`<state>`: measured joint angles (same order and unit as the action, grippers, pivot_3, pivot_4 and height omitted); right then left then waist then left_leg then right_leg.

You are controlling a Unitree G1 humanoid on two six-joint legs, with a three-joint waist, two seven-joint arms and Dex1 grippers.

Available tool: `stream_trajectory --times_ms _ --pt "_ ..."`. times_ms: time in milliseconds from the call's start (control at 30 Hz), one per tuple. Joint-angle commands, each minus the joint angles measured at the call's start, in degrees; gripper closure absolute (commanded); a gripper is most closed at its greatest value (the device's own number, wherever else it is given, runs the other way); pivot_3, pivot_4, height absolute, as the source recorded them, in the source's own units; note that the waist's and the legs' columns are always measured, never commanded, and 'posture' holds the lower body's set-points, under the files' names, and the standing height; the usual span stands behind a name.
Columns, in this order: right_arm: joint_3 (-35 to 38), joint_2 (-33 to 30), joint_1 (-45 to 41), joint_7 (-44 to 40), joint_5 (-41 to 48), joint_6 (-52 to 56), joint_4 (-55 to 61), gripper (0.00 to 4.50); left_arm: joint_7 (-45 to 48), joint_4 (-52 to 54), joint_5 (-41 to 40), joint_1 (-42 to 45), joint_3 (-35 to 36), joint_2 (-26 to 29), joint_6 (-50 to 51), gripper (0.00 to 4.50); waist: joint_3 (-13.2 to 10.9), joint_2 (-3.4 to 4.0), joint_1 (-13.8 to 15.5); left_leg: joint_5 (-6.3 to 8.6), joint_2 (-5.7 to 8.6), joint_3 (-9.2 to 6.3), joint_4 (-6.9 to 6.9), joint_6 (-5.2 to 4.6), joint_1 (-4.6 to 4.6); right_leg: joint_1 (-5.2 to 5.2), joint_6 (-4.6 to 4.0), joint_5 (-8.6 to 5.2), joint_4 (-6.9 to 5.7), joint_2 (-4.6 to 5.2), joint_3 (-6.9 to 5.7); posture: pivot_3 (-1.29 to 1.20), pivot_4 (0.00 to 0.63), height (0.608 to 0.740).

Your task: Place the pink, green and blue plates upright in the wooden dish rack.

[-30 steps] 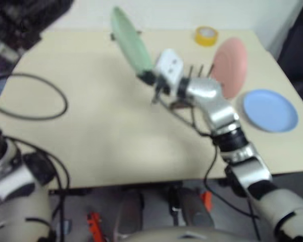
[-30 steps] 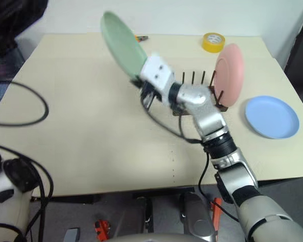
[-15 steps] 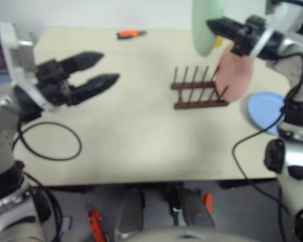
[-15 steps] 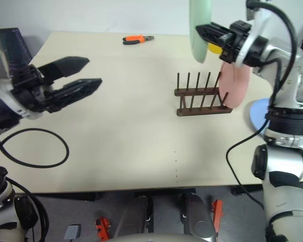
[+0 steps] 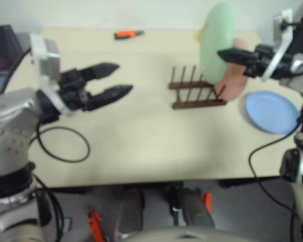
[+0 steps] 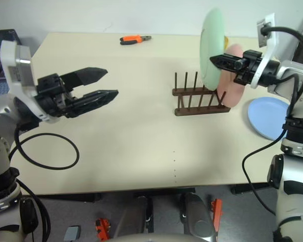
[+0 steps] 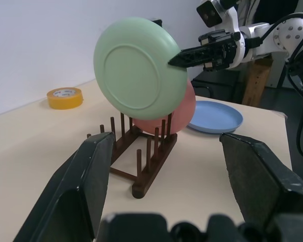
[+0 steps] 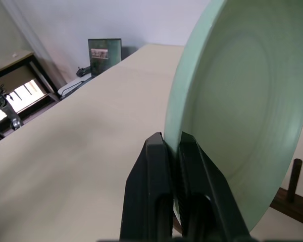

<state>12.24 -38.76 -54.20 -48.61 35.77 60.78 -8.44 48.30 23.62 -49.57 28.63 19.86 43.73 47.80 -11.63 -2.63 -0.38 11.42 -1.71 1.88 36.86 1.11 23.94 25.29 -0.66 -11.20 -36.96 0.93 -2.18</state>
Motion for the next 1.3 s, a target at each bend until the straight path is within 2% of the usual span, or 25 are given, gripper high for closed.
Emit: stream_trajectory --times_ms 33,1000,1100,1300 --pt "-0.2 -1.5 -0.1 -1.5 0.3 -2.1 1.2 4.5 -0.1 1.6 -1.5 0.3 0.7 1.0 -1.2 0.85 0.0 0.0 0.0 0.0 0.0 0.0 0.0 0.0 0.01 0.0 0.0 0.0 0.01 -0.02 0.0 0.0 0.15 0.74" --pt "-3.9 -3.3 0.0 -5.4 -5.3 -8.8 -7.1 4.5 -1.7 2.7 -2.4 -1.5 0.3 2.7 -2.0 0.85 0.0 0.0 0.2 0.0 0.01 -0.01 0.01 0.0 0.03 0.0 0.02 0.0 0.04 -0.01 0.0 0.0 0.15 0.74" --pt "-3.6 -3.1 -0.2 -5.6 -5.1 -8.3 -7.3 3.76 -1.6 2.6 -2.3 -1.5 0.2 2.9 -2.0 0.79 0.0 0.0 0.2 0.0 0.01 -0.01 0.01 0.0 0.03 0.0 0.02 0.0 0.04 -0.01 0.0 0.0 0.15 0.74" --pt "-3.5 -3.8 -0.4 -5.9 -5.2 -9.3 -6.2 1.7 -1.5 2.6 -2.4 -1.5 0.2 3.2 -2.0 0.79 0.0 0.0 0.2 0.0 0.01 -0.01 0.0 0.0 0.03 0.01 0.01 0.0 0.04 -0.02 -0.01 0.0 0.15 0.74"
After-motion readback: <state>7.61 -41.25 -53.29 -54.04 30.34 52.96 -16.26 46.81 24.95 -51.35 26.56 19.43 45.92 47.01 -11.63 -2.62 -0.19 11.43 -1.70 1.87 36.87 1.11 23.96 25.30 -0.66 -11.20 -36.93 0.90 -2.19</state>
